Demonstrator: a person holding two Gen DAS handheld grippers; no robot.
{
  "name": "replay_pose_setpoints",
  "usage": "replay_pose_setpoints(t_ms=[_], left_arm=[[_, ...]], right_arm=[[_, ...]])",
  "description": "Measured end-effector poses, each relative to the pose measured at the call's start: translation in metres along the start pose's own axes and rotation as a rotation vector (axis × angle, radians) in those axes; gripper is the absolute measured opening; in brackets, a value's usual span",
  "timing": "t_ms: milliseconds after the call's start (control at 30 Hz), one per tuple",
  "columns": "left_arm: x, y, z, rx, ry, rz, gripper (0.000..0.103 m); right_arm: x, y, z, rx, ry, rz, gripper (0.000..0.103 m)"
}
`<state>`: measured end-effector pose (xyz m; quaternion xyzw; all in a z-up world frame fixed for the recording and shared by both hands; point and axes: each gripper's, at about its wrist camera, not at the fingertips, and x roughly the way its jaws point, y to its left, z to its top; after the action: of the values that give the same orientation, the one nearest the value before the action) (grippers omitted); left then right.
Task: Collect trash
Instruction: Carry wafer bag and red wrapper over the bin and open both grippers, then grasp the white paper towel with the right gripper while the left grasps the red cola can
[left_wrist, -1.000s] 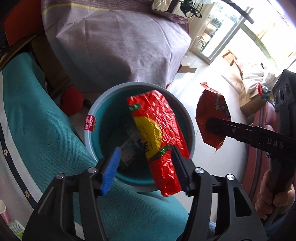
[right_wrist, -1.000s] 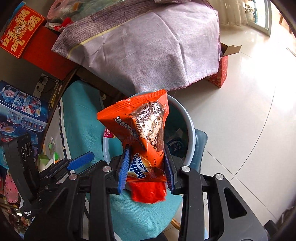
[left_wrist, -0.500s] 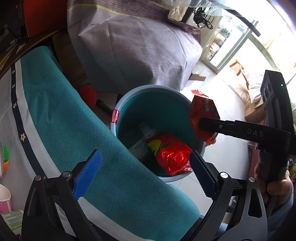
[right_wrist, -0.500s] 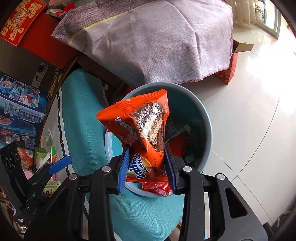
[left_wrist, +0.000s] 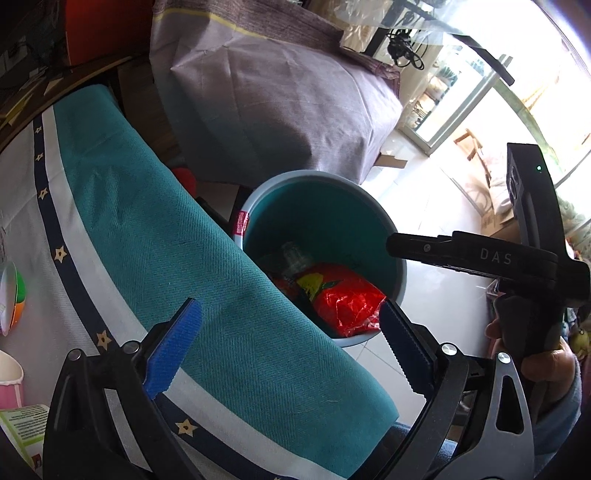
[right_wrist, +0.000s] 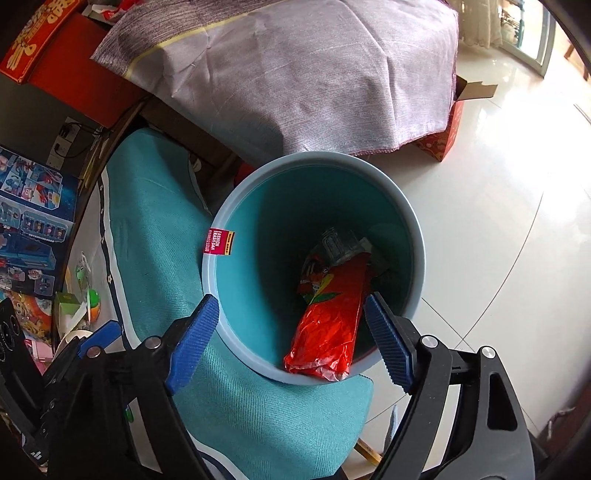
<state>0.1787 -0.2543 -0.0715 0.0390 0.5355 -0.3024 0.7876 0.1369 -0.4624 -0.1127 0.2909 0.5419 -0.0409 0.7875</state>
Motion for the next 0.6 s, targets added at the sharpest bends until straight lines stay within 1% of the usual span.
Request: replay_pose_setpoints(t_ms=[133,200,300,600], left_arm=[[-0.015,0.003,-0.007,-0.006,-0.017,-0.007,0.097],[-0.024,0.006,-0.01,-0.009,-0.031,-0.007,0.097],[-0.04,0.012,-0.017,-0.017,-0.057,0.002,0.098],[-0.093,0.039,-0.046,-0.073,-0.134,0.034,0.099]], right_arm=[[-0.006,0.01,-0.006,-0.014,-0.004,-0.007,0.078],[-0.008,0.018,-0.01,-0.025,-0.007,-0.006,0.079],[-0.012,0.031,-0.017,-0.044,-0.014,-0.005,0.082],[-0.019,0.079,-0.044,-0.127,-0.015,0.014,0.082]])
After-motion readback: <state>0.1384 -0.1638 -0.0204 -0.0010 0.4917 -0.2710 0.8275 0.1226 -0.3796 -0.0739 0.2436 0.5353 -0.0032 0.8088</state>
